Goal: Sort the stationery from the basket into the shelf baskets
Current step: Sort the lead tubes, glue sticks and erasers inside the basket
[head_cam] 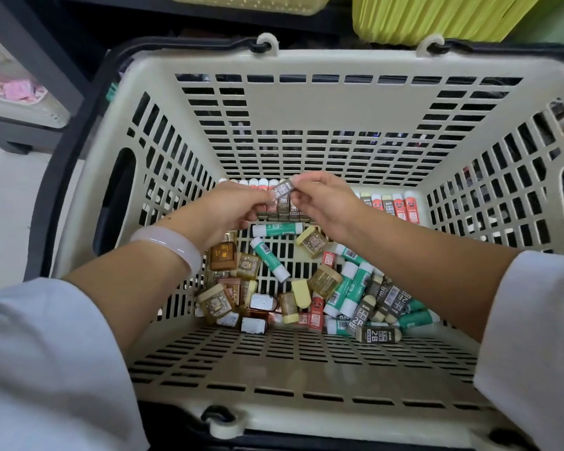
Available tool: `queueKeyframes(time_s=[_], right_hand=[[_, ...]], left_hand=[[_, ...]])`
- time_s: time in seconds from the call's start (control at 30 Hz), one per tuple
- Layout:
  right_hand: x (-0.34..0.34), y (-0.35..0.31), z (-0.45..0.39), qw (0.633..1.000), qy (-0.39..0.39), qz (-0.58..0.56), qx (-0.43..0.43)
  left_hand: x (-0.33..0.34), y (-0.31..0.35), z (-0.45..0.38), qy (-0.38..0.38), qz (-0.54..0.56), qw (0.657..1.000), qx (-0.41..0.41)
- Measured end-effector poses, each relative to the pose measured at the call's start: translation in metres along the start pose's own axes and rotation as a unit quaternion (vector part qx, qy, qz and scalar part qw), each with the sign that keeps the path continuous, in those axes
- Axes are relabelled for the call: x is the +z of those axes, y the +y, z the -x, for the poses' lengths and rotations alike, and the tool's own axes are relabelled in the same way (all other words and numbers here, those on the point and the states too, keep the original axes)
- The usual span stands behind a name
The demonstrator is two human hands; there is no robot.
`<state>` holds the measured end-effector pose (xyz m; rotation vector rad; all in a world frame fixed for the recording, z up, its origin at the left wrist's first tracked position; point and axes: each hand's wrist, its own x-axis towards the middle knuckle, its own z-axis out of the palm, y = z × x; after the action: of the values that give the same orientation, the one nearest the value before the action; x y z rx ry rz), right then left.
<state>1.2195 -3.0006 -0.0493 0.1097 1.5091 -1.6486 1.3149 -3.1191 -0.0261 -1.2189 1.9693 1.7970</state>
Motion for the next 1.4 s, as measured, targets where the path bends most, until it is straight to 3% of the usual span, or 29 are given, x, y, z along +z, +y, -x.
queueKeyframes(time_s=[0.2,0.27,0.43,0.6,0.7,0.83,0.93,1.0,1.13,1.3,1.4], right_hand=[[0.007,0.015,0.005,0.999,-0.005,0.001,0.045],[0.006,0.013,0.001,0.997,0.025,0.071,0.018],[-0.004,0.011,-0.019,0.947,0.172,0.266,-0.045],[0.004,0.016,-0.031,0.898,0.199,0.381,-0.093],[0.009,0.024,-0.03,0.881,0.182,0.424,-0.105],[0.004,0.021,-0.028,0.919,0.18,0.335,-0.101],[-0.007,0.019,-0.024,0.927,0.121,0.336,-0.116],[-0.013,0.019,-0.018,0.895,0.069,0.417,-0.144],[-0.017,0.025,-0.016,0.778,0.012,0.6,-0.185],[-0.014,0.017,-0.019,0.753,-0.006,0.626,-0.202],[-0.021,0.005,-0.012,0.737,-0.058,0.64,-0.207]], left_hand=[[0.006,-0.004,0.001,0.001,-0.059,0.998,0.024],[0.008,-0.007,0.0,-0.001,-0.11,0.993,0.033],[0.01,-0.012,-0.002,-0.021,-0.191,0.98,0.06],[0.01,-0.015,-0.006,-0.029,-0.221,0.973,0.055],[0.011,-0.016,-0.007,-0.028,-0.239,0.969,0.058],[0.011,-0.017,-0.007,-0.037,-0.243,0.967,0.063],[0.012,-0.017,-0.006,-0.07,-0.248,0.962,0.087],[0.014,-0.016,-0.004,-0.095,-0.268,0.952,0.109],[0.016,-0.016,-0.005,-0.116,-0.282,0.945,0.12],[0.017,-0.017,-0.003,-0.095,-0.302,0.938,0.14],[0.025,-0.021,0.001,-0.133,-0.362,0.906,0.176]])
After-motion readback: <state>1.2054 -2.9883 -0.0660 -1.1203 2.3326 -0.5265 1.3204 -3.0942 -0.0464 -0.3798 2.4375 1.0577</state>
